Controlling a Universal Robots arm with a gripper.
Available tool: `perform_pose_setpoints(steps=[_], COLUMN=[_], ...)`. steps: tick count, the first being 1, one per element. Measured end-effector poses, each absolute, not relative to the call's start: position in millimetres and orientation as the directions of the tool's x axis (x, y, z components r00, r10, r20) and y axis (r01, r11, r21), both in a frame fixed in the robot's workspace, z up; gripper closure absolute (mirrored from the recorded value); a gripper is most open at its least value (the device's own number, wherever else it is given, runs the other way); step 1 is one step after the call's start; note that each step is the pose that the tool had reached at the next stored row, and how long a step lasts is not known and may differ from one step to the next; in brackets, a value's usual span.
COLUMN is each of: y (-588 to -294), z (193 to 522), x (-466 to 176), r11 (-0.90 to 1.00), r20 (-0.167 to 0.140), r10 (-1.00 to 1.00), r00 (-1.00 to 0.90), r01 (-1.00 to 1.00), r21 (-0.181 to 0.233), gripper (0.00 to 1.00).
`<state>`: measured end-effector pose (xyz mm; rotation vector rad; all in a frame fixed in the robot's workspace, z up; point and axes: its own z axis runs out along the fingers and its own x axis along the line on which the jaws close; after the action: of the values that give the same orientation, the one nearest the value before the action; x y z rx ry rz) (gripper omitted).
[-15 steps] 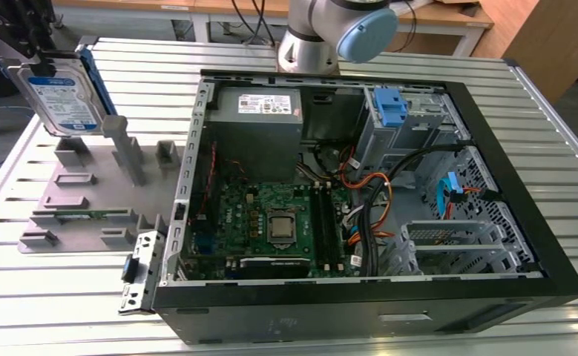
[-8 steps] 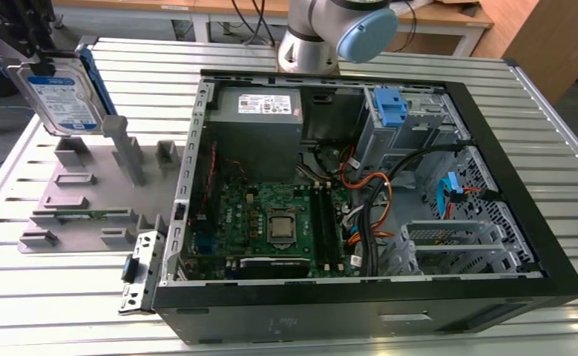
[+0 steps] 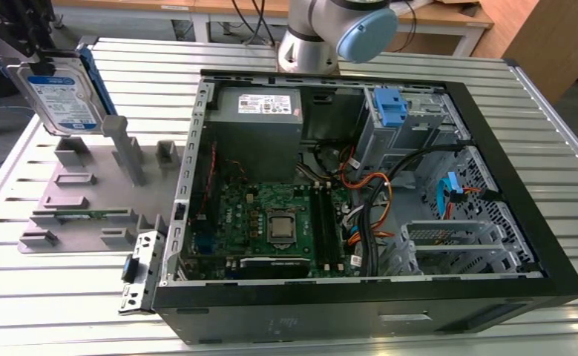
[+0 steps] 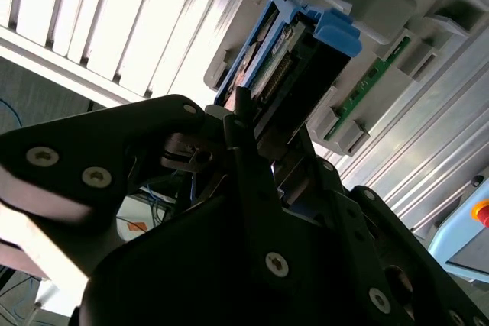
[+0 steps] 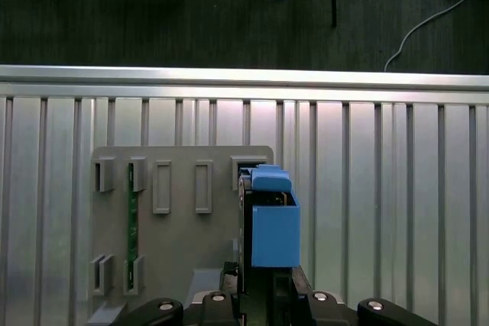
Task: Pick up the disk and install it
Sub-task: 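Pick up the disk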
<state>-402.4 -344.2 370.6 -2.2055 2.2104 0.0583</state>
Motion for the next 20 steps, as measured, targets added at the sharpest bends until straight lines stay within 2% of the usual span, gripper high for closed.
perform_pose_setpoints(steps=[20], y=[-344.2], z=[384.6], x=[-402.4], r11=[0.002], r20=[-0.039], r10=[-0.999], r00=[-0.002], r01=[-1.0], r21=[0.014], gripper=[0.65])
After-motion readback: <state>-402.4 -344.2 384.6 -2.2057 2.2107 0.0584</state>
